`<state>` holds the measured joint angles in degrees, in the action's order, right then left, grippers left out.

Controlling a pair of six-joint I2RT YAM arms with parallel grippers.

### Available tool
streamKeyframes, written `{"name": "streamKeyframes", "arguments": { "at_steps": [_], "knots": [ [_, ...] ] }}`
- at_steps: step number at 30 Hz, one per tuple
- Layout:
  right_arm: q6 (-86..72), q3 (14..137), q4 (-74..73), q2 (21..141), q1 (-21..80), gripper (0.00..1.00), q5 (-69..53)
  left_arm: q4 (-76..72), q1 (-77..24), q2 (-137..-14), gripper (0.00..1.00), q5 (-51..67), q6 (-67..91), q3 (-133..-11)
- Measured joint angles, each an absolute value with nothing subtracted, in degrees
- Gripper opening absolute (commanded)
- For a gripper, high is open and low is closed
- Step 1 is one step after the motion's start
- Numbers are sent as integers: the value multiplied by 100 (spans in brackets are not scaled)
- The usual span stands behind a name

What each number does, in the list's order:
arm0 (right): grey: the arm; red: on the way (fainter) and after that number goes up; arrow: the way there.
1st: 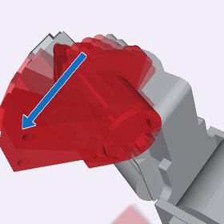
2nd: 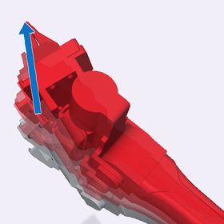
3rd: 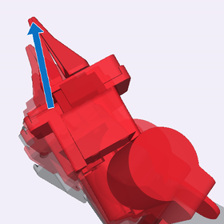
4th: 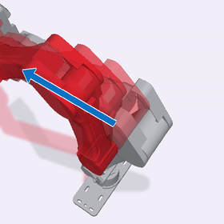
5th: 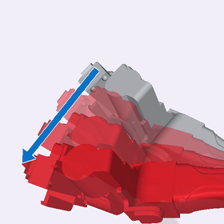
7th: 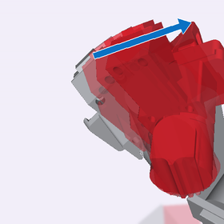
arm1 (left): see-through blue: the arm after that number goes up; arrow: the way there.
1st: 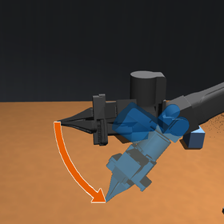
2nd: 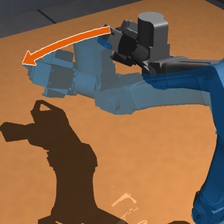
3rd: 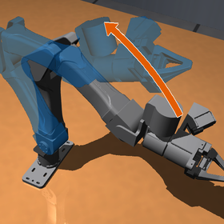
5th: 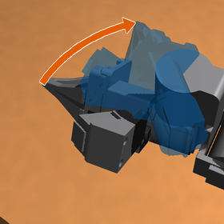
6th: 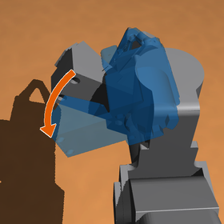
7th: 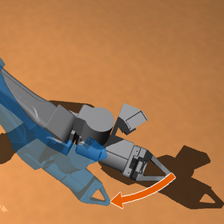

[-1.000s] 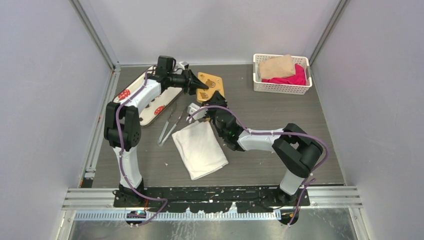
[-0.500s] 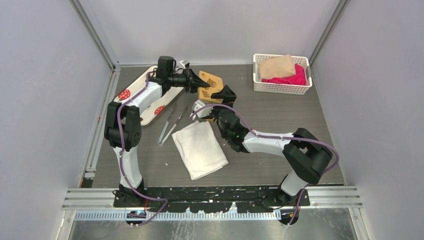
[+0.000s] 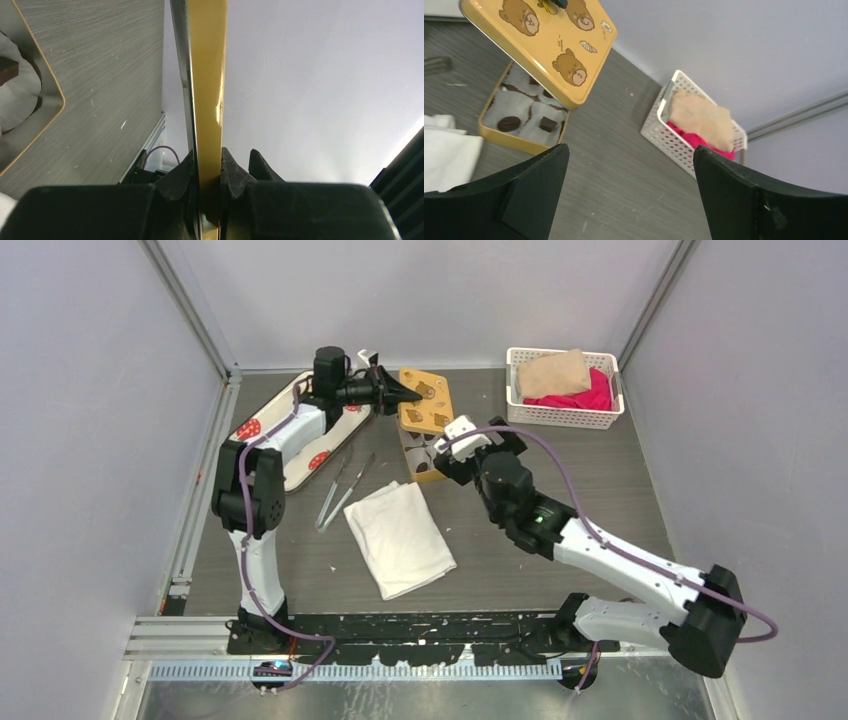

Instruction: Pack the chocolate

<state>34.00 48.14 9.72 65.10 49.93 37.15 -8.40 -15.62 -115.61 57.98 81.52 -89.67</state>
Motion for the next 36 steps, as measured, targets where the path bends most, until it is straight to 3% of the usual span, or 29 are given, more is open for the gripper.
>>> {"name": "streamKeyframes", "arguments": {
  "at_steps": [5, 11, 14, 19, 26, 29, 36],
  "knots": [
    [1361, 5363, -489, 6117, 4405, 100, 2897, -1002, -1546, -11747, 0, 5767, 8219, -9170],
    [-2307, 6206, -768, 6980, 1087, 100, -650, -1605, -1518, -11782, 0, 5760, 8388, -9170],
    [-3953, 6224, -165, 7677, 475, 100, -1863, -1806, -1518, -11780, 0, 5774, 8381, -9153],
    [-6178, 6248, 1566, 8989, 475, 100, -3264, -1966, -1516, -11780, 0, 5837, 8355, -8958],
    [-7590, 6692, 2779, 10274, 814, 98, -4018, -2069, -1514, -11773, 0, 5953, 8348, -8637],
    [-7824, 6849, 3009, 10525, 1037, 91, -4180, -2084, -1514, -11732, 0, 6010, 8337, -8569],
    [-8455, 6984, 3822, 10777, 1347, 56, -4447, -2239, -1507, -11437, 0, 6090, 8324, -8519]
  ]
}}
